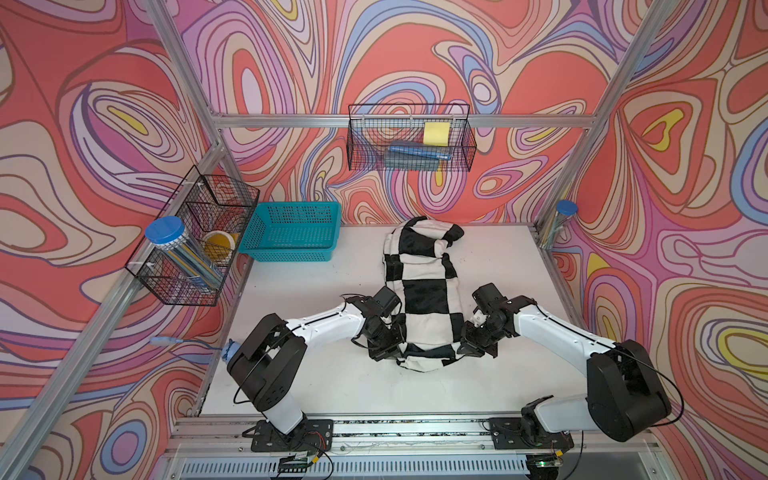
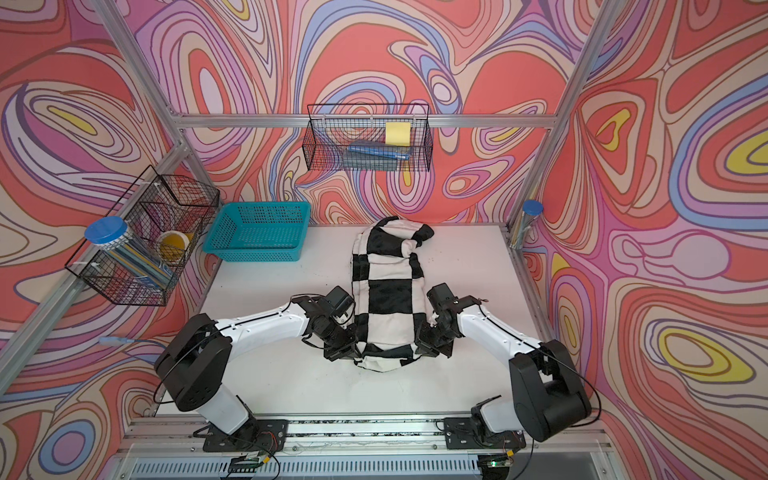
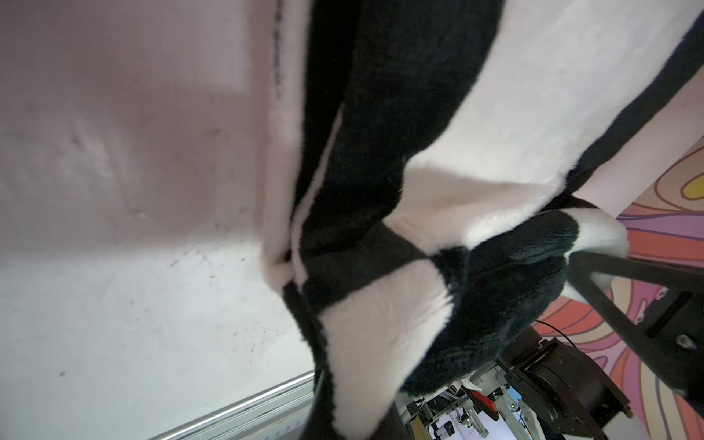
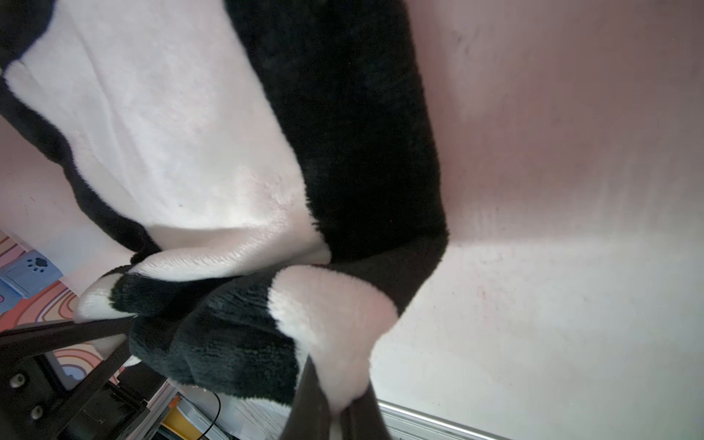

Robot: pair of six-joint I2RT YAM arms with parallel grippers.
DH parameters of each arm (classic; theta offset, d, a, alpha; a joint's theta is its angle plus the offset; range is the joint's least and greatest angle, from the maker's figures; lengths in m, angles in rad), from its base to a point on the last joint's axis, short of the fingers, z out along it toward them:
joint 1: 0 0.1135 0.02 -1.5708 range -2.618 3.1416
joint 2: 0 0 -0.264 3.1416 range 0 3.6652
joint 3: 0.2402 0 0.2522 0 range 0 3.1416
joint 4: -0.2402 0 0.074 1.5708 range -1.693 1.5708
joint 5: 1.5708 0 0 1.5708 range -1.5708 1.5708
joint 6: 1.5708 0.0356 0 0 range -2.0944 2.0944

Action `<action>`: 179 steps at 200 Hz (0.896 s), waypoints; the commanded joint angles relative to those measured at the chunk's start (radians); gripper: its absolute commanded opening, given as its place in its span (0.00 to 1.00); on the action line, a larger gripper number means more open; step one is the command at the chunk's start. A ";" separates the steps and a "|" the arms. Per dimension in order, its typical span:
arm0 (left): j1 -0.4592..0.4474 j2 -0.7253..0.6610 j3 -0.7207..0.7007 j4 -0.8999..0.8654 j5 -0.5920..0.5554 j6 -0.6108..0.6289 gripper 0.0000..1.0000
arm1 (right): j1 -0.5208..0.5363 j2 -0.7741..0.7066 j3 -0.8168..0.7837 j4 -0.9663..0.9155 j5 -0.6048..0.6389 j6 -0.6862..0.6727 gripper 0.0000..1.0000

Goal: Roll up the pillowcase
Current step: Roll the pillowcase at the center of the board.

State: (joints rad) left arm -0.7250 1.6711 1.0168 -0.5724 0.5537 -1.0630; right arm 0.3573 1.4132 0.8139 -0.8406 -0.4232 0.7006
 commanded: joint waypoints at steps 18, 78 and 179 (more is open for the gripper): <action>0.007 0.025 0.056 -0.045 0.025 0.023 0.00 | -0.007 0.026 0.043 0.049 0.022 0.004 0.00; 0.073 0.031 0.028 -0.024 0.044 0.029 0.00 | -0.054 0.071 0.060 0.081 0.002 -0.008 0.00; 0.137 0.121 0.087 0.013 0.068 0.076 0.17 | -0.103 0.222 0.117 0.176 -0.012 -0.005 0.00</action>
State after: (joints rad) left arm -0.6132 1.7943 1.0771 -0.5568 0.6273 -1.0248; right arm 0.2619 1.6096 0.9180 -0.7132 -0.4446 0.6930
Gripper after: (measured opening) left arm 0.083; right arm 0.069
